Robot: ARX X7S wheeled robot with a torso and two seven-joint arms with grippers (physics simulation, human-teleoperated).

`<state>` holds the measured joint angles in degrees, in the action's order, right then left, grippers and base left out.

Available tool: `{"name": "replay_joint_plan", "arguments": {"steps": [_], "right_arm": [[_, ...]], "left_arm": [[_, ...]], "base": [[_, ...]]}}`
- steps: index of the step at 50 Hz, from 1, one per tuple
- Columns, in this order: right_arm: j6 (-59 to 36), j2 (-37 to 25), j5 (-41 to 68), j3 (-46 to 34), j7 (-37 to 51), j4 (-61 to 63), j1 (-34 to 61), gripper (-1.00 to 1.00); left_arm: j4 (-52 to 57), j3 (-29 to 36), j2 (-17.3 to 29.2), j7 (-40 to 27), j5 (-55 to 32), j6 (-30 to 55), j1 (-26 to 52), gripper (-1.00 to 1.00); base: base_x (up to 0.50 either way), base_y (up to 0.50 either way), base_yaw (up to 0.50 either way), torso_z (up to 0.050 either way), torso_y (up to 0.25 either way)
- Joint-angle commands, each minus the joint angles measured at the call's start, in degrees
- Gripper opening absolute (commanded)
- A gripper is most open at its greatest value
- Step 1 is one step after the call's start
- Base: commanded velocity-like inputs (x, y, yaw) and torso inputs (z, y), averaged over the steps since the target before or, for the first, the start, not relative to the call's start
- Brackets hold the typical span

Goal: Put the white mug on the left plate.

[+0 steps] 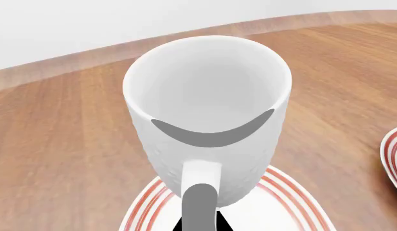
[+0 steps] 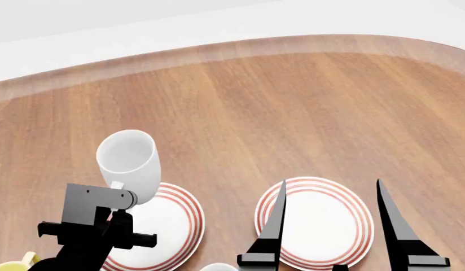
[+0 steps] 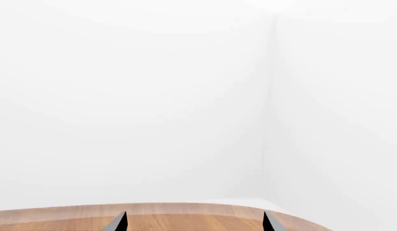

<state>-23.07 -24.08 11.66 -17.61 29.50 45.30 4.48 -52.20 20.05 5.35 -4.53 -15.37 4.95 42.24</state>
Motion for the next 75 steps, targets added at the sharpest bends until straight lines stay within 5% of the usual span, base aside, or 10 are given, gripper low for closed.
{"name": "replay_joint_plan", "arguments": {"steps": [1,26,31,45,75], "right_arm": [[0.1,0.0,0.2,-0.1,0.1,-0.2,0.0,1.00],[-0.2,-0.2,0.2,-0.6,0.4,-0.2,0.4,1.00],[-0.4,-0.3,0.3,-0.5,0.6,0.1,0.4,1.00],[0.2,-0.5,0.4,-0.5,0.7,-0.2,0.2,1.00],[0.3,-0.8,0.6,-0.8,1.1,-0.2,0.3,1.00]], "left_arm": [[-2.2,0.3,-0.4,-0.1,-0.1,-1.5,-0.2,-1.00],[-8.9,0.8,-1.5,0.5,-0.8,-6.3,-1.1,-1.00],[-16.8,1.1,-2.8,1.6,-0.4,-11.0,1.3,-1.00],[-12.4,2.1,-2.2,0.8,-1.2,-8.5,-1.0,-1.00],[-22.2,2.6,-3.8,2.2,-1.9,-13.6,2.3,-1.00]], "base": [[0.00,0.00,0.00,0.000,0.000],[0.00,0.00,0.00,0.000,0.000],[0.00,0.00,0.00,0.000,0.000],[0.00,0.00,0.00,0.000,0.000],[0.00,0.00,0.00,0.000,0.000]]}}
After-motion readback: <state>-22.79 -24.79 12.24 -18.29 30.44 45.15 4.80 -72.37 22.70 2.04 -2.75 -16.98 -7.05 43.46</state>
